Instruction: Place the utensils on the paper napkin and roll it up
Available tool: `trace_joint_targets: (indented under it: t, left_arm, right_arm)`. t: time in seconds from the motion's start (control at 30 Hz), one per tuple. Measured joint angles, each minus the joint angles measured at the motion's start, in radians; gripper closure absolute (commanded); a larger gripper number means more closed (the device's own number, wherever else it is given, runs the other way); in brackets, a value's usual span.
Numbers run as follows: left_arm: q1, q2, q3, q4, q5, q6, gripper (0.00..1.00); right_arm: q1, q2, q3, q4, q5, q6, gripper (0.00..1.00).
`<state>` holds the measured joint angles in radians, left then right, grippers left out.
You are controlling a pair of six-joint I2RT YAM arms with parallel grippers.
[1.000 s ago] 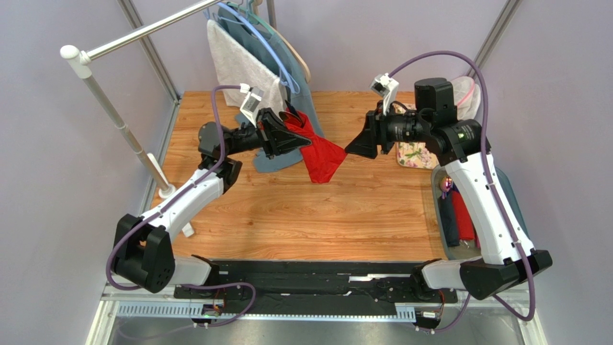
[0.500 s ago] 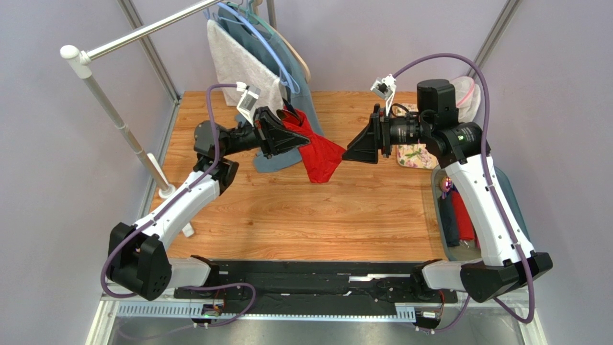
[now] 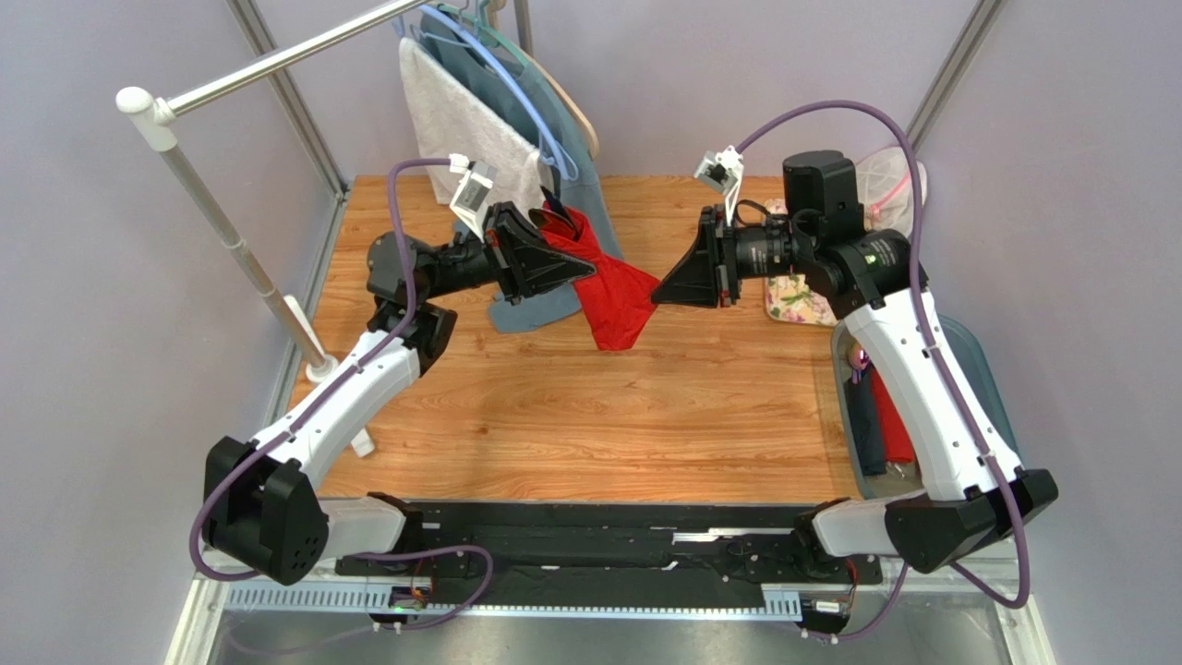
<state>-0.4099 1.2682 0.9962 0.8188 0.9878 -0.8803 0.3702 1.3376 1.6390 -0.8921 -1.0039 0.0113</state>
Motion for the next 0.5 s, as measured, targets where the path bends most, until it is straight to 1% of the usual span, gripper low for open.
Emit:
trace_joint_targets:
  t: [0.3,0.5]
  left_arm:
    - [-0.002,-0.006,0.011,0.000,0.025,0.007,1.00]
    - [-0.018,-0.006,0.037,0.002,0.038,0.011,1.00]
  right_arm:
    - [0.008,0.066,0.013,0.043,0.018,0.003,1.00]
    - [0.066,0.113,0.024,0.105,0.005,0.003,1.00]
